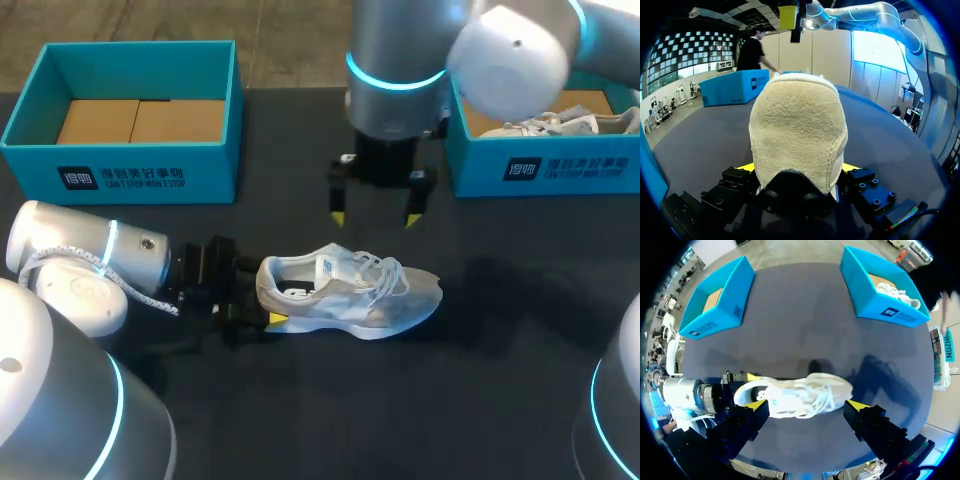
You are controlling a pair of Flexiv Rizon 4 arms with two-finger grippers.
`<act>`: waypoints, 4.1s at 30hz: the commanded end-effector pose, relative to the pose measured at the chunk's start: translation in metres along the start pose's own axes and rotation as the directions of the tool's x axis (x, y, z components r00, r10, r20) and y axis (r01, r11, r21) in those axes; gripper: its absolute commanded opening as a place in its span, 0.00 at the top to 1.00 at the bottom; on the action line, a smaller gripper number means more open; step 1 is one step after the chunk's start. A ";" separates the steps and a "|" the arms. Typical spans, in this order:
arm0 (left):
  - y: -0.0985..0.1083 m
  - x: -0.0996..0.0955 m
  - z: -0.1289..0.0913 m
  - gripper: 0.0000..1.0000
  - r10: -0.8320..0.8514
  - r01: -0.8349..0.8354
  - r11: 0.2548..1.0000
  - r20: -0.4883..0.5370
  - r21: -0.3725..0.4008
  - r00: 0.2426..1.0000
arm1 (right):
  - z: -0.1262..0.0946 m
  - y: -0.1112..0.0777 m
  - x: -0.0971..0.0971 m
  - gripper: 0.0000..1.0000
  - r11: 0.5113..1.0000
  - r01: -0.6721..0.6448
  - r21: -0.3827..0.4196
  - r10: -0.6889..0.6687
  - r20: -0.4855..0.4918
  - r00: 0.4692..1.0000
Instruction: Take the shoe out of the shoebox, open the shoe tongue, remove and reinsert the insole, then place the shoe into the shoebox
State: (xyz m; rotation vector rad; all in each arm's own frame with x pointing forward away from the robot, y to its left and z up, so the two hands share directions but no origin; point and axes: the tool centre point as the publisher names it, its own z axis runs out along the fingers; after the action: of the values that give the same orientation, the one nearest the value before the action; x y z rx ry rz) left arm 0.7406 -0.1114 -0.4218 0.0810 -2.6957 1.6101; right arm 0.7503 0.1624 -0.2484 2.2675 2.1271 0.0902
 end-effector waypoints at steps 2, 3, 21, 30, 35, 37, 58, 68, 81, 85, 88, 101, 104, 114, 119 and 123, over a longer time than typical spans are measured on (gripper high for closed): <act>0.001 -0.003 0.000 1.00 -0.001 0.001 1.000 -0.003 -0.005 1.000 | 0.008 -0.010 0.040 0.00 1.000 -0.018 0.010 0.018 0.071 0.997; 0.001 -0.003 0.000 1.00 -0.001 0.001 1.000 -0.003 -0.005 1.000 | 0.010 -0.012 0.042 0.00 1.000 -0.022 0.012 0.021 0.080 0.997; 0.001 -0.003 0.000 1.00 -0.001 0.001 1.000 -0.003 -0.005 1.000 | 0.014 -0.021 0.054 0.00 0.999 0.012 0.033 -0.017 0.148 0.989; 0.001 -0.003 0.000 1.00 -0.001 0.001 1.000 -0.003 -0.005 1.000 | 0.026 -0.022 0.052 0.00 0.999 0.002 0.038 -0.006 0.116 0.993; 0.001 -0.003 0.000 1.00 -0.001 0.001 1.000 -0.003 -0.005 1.000 | 0.042 -0.026 0.053 0.00 0.999 -0.023 0.036 0.018 0.148 0.989; 0.001 -0.003 0.000 1.00 -0.001 0.001 1.000 -0.003 -0.005 1.000 | 0.047 -0.027 0.054 0.00 0.999 -0.024 0.033 0.019 0.156 0.988; 0.001 -0.003 0.000 1.00 -0.001 0.001 1.000 -0.003 -0.005 1.000 | 0.089 -0.026 0.056 0.00 0.994 -0.107 -0.002 0.101 0.342 0.934; 0.001 -0.003 0.000 1.00 -0.001 0.001 1.000 -0.003 -0.005 1.000 | 0.104 -0.027 0.048 0.00 0.989 -0.150 -0.004 0.138 0.417 0.898; 0.001 -0.003 0.000 1.00 -0.001 0.001 1.000 -0.003 -0.005 1.000 | 0.103 -0.033 0.026 0.00 0.974 -0.227 0.013 0.188 0.514 0.837; 0.001 -0.003 0.000 1.00 -0.001 0.001 1.000 -0.003 -0.005 1.000 | 0.094 -0.034 0.020 0.00 0.970 -0.242 0.013 0.199 0.530 0.824; 0.001 -0.003 0.000 1.00 -0.001 0.001 1.000 -0.003 -0.005 1.000 | 0.089 -0.034 0.014 0.05 0.967 -0.254 0.009 0.209 0.546 0.811; 0.001 -0.003 0.000 1.00 -0.001 0.001 1.000 -0.003 -0.005 1.000 | 0.073 -0.032 -0.001 0.55 0.961 -0.276 -0.006 0.235 0.545 0.805; 0.001 -0.003 0.000 1.00 -0.001 0.001 1.000 -0.003 -0.005 1.000 | 0.072 -0.030 -0.005 0.58 0.961 -0.277 -0.001 0.234 0.540 0.808; 0.001 -0.003 0.000 1.00 -0.001 0.001 1.000 -0.003 -0.005 1.000 | 0.065 -0.023 -0.019 0.83 0.960 -0.279 -0.009 0.243 0.517 0.821; 0.001 -0.003 0.000 1.00 -0.001 0.001 1.000 -0.003 -0.005 1.000 | 0.064 -0.022 -0.031 1.00 0.959 -0.282 -0.012 0.248 0.513 0.822; 0.001 -0.003 0.000 1.00 -0.001 0.001 1.000 -0.003 -0.005 1.000 | 0.065 -0.020 -0.044 1.00 0.959 -0.285 -0.009 0.249 0.512 0.822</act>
State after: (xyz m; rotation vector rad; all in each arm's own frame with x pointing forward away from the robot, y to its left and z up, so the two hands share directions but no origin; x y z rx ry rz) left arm 0.7406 -0.1116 -0.4215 0.0808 -2.6953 1.6103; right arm 0.7371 0.1334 -0.3151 2.1190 1.7738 -0.6115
